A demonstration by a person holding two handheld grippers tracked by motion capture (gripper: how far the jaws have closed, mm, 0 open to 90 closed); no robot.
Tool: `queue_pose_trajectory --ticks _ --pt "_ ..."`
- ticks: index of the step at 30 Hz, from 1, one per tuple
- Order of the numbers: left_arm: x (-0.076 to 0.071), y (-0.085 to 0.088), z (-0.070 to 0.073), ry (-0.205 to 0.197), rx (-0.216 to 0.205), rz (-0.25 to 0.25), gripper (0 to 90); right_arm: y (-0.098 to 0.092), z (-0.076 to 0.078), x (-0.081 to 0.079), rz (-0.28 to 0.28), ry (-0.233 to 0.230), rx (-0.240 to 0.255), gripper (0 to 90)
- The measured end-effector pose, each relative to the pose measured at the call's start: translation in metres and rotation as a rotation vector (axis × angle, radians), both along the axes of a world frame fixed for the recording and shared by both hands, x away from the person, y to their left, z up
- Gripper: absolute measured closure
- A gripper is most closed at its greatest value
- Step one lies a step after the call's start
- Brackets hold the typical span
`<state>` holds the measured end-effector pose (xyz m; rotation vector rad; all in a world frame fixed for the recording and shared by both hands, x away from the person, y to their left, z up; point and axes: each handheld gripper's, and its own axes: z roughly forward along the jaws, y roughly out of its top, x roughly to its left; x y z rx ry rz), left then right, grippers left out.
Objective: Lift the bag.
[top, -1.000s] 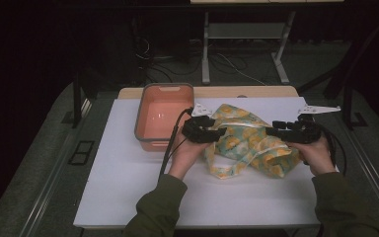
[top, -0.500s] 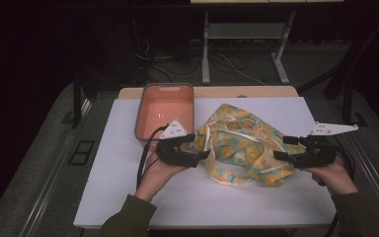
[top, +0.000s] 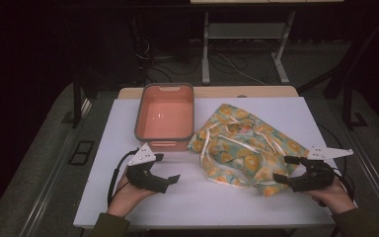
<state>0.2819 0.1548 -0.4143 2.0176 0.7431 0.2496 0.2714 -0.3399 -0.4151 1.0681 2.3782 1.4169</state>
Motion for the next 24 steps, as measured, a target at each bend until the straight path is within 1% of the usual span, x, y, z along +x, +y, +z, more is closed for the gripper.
queue_pose_trajectory --ticks 2,3,6,8,11,13,15,24 --pt "-0.001 0.002 -0.006 0.004 0.025 0.004 2.3 0.000 -0.005 -0.002 -0.003 -0.005 0.005 12.3" --pt "-0.001 0.003 -0.009 0.005 0.030 0.002 1.0 0.000 -0.007 -0.002 -0.007 -0.004 0.011 12.3" --pt "-0.004 0.006 -0.017 0.004 0.036 -0.004 0.0 0.000 -0.014 -0.002 -0.001 -0.001 0.018 12.3" --pt "-0.006 0.008 -0.019 0.009 0.036 -0.013 0.0 0.001 -0.017 -0.001 0.000 0.006 0.006 12.3" --pt "-0.008 0.011 -0.021 0.019 0.011 -0.015 0.0 0.003 -0.021 -0.001 0.006 0.000 -0.015 12.3" --pt "-0.007 0.011 -0.021 0.020 0.013 -0.012 0.0 0.004 -0.021 -0.001 0.003 -0.007 -0.028 12.3" --pt "-0.007 0.010 -0.020 0.015 0.017 -0.016 0.0 0.005 -0.021 -0.001 0.005 -0.011 -0.029 12.3" --pt "-0.007 0.011 -0.020 0.017 0.008 -0.016 0.0 0.005 -0.021 -0.001 0.005 -0.018 -0.029 12.3"
